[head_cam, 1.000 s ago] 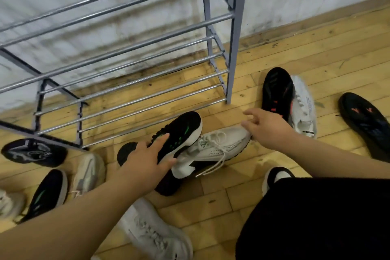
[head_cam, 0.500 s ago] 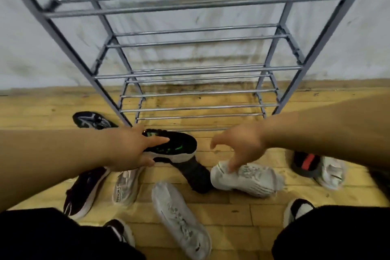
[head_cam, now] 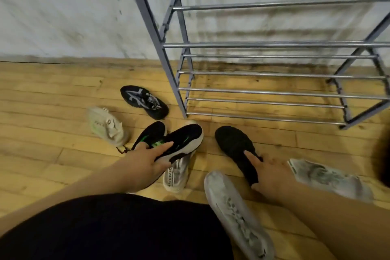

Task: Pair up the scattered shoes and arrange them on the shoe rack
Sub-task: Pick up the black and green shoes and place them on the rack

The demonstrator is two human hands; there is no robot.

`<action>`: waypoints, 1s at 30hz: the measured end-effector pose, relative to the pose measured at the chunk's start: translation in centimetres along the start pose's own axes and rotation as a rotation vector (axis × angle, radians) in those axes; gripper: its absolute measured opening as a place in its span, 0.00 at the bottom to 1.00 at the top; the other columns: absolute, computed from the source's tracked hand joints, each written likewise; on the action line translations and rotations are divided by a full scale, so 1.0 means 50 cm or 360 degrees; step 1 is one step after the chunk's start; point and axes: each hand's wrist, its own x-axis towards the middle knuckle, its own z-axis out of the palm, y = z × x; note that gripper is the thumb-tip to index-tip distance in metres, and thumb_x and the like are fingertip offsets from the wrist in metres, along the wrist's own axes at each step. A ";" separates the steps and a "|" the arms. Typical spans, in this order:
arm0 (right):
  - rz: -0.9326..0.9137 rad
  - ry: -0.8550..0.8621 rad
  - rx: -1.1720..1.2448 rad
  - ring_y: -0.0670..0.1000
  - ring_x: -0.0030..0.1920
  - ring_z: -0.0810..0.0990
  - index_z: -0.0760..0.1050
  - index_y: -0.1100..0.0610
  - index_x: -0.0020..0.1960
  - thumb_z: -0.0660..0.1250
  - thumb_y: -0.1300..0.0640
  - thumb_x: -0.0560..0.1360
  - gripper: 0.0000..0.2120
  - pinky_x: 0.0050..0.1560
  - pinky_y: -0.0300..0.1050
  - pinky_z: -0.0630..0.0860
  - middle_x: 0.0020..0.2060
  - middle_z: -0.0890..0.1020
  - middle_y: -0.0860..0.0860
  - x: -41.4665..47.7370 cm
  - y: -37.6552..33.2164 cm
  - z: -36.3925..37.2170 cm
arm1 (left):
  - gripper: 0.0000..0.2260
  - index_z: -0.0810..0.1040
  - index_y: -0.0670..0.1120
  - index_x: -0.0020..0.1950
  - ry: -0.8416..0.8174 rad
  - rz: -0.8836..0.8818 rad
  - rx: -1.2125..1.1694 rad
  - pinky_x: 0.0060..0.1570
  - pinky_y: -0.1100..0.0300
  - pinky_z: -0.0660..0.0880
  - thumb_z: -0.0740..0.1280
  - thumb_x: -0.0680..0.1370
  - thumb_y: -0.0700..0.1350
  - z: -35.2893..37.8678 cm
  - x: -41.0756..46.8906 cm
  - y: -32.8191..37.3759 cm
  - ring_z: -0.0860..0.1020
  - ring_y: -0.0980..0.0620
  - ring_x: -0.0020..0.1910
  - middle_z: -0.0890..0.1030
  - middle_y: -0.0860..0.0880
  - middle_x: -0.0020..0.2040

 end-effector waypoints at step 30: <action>-0.0804 -0.0091 0.0418 0.53 0.39 0.76 0.37 0.31 0.79 0.57 0.57 0.83 0.39 0.39 0.48 0.73 0.40 0.71 0.49 0.087 -0.384 -0.190 | 0.43 0.41 0.72 0.78 0.0308 -0.0611 -0.0449 0.67 0.43 0.70 0.68 0.73 0.68 0.198 0.142 -0.238 0.65 0.37 0.71 0.58 0.43 0.78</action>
